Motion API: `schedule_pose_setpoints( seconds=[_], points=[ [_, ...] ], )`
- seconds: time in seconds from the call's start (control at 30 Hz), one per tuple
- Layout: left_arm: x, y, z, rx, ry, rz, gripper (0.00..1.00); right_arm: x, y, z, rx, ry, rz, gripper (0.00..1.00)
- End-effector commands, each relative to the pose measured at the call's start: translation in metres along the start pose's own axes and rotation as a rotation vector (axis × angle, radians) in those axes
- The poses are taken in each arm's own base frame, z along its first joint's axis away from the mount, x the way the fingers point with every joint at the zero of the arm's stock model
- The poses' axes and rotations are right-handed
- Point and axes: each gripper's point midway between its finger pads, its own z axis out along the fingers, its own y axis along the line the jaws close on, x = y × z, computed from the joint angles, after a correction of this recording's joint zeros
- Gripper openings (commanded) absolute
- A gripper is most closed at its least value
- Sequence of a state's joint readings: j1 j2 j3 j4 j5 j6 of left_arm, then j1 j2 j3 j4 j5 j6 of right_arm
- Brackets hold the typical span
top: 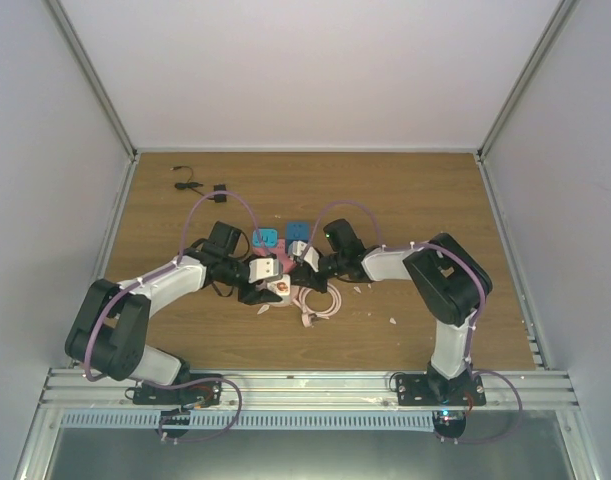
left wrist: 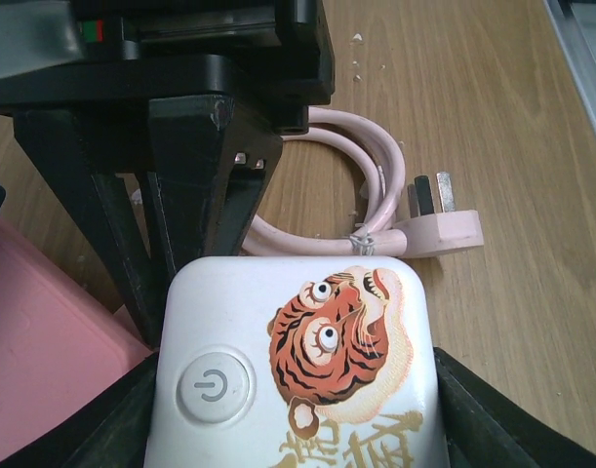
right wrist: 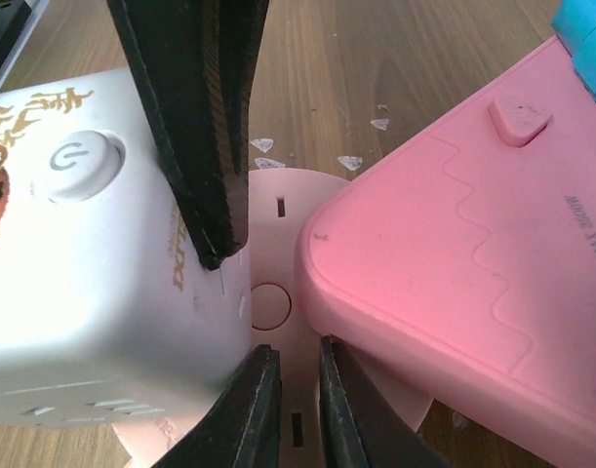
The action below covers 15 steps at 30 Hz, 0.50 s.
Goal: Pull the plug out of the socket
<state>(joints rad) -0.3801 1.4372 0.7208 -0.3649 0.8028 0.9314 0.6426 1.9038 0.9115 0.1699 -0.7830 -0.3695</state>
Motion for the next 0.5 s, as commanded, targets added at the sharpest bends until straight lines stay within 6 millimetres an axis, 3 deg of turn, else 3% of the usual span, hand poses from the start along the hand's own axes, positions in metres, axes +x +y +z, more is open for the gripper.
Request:
schedule_pose_setpoints(
  seconds=[0.0, 0.2, 0.47],
  points=[
    [-0.039, -0.007, -0.010, 0.057, -0.168, 0.063, 0.36, 0.058, 0.008, 0.011, 0.000, 0.172, 0.104, 0.13],
    [-0.032, -0.007, -0.004, 0.069, -0.116, 0.072, 0.34, 0.066, 0.011, 0.018, 0.001, 0.205, 0.097, 0.13],
    [-0.024, -0.024, -0.002, -0.023, -0.076, 0.221, 0.33, 0.068, 0.011, 0.020, -0.007, 0.216, 0.112, 0.13]
  ],
)
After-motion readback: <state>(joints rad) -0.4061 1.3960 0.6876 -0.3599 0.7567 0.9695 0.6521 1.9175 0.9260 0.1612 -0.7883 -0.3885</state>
